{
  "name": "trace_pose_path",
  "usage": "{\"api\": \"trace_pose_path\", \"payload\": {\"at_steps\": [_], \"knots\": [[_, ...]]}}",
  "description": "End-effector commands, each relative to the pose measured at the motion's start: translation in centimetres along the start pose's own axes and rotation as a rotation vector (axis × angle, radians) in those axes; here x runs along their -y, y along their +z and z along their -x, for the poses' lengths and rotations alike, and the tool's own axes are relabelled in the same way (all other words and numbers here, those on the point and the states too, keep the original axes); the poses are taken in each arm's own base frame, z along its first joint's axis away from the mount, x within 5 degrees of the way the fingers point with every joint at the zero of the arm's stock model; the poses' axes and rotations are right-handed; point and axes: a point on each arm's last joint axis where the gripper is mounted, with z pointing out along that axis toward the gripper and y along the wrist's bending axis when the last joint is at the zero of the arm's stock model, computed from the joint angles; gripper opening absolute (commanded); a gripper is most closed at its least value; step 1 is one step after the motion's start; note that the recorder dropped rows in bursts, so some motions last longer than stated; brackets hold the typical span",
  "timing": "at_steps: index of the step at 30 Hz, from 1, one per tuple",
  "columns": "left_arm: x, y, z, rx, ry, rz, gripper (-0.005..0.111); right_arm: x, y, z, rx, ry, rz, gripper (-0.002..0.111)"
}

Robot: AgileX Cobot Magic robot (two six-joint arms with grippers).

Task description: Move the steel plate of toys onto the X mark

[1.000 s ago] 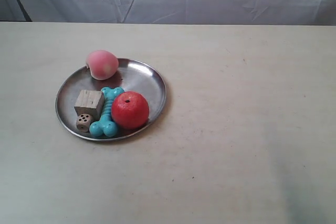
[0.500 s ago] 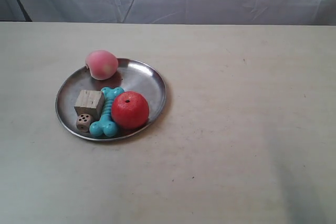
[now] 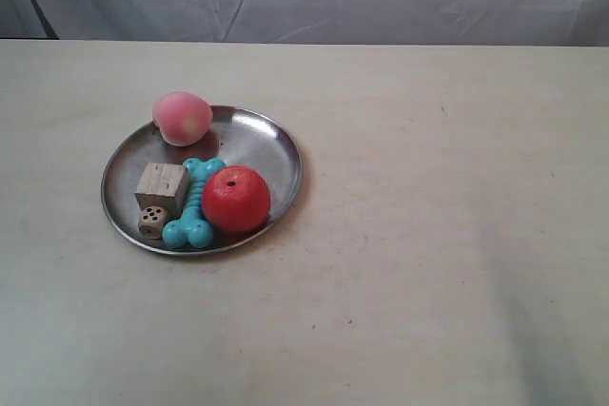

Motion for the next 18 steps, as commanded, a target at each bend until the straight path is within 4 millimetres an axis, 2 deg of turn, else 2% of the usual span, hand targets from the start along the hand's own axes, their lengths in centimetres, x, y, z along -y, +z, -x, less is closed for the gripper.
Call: {"api": "trace_pose_path", "payload": {"at_steps": [1,2,3,5,6,12,18], "knots": [[-1.4,-0.9,-2.5,0.07,0.113,0.152,0.0,0.0,0.0,0.1,0.013,0.0,-0.006,-0.001],[-1.6,-1.3,-2.9,0.049,0.191,0.183,0.0,0.0,0.0,0.1,0.013,0.0,-0.006,-0.001],[-2.1,-2.0,-3.4,-0.003,0.356,0.254,0.0,0.0,0.0,0.1,0.013,0.0,-0.006,-0.001],[-2.8,-3.2,-3.6,-0.036,0.574,0.371,0.0,0.0,0.0,0.1,0.013,0.0,-0.006,-0.001],[-2.9,-3.6,-3.7,-0.033,0.607,0.397,0.0,0.0,0.0,0.1,0.013,0.0,-0.006,-0.001],[-2.8,-3.4,-4.1,-0.009,0.577,0.385,0.0,0.0,0.0,0.1,0.013,0.0,-0.006,-0.001],[-3.4,-2.0,-7.6,-0.086,0.573,0.358,0.0,0.0,0.0,0.1,0.013,0.0,-0.006,-0.001]]}}
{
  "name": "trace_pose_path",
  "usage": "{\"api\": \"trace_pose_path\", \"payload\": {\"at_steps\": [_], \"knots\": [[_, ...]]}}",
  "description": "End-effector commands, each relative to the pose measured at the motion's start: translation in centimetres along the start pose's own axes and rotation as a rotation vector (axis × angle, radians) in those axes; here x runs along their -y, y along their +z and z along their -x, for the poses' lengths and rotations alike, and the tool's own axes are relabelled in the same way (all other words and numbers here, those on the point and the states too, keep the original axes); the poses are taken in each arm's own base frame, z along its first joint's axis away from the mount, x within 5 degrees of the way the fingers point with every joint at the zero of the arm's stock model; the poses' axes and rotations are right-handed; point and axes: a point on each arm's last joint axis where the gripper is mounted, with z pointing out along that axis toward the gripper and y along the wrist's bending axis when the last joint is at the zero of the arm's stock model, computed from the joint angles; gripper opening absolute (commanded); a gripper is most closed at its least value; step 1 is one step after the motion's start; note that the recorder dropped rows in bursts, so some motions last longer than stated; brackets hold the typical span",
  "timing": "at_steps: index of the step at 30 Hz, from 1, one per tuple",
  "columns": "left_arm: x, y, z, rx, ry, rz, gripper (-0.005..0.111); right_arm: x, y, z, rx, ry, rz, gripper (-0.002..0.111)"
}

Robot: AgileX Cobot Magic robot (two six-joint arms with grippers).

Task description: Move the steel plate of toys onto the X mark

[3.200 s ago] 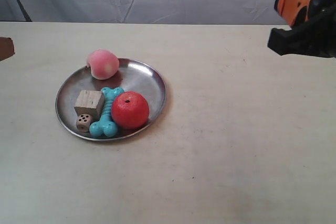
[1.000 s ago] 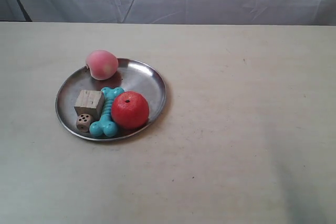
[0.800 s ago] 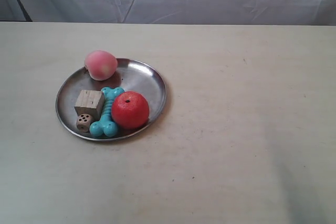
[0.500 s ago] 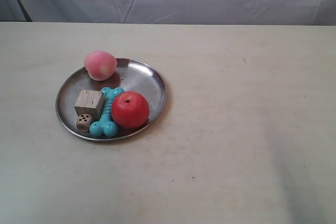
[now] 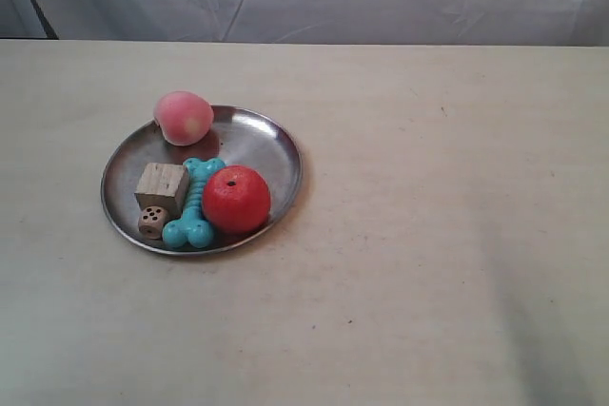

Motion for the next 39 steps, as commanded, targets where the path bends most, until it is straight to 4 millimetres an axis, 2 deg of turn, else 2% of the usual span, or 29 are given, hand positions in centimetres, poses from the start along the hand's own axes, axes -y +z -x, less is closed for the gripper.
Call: {"api": "trace_pose_path", "payload": {"at_steps": [1,7,14,29,35,39], "knots": [[1.3,0.7,-2.3,-0.069,-0.004,-0.036,0.0,0.0,0.0,0.1,0.013,-0.002,-0.006,-0.001],[2.1,1.0,-4.0,-0.151,0.001,-0.069,0.0,0.0,0.0,0.0,0.011,-0.004,-0.005,-0.001],[2.5,1.0,-3.8,-0.132,-0.1,-0.098,0.0,0.0,0.0,0.0,0.011,-0.004,-0.005,-0.001],[2.4,1.0,-3.7,-0.124,-0.102,-0.096,0.0,0.0,0.0,0.0,0.011,-0.004,-0.005,-0.001],[2.0,1.1,-2.6,-0.003,-0.105,-0.057,0.0,0.0,0.0,0.0,0.011,-0.004,-0.005,-0.001],[2.0,1.1,-2.5,0.011,-0.106,-0.052,0.0,0.0,0.0,0.0,0.011,-0.004,-0.005,-0.001]]}}
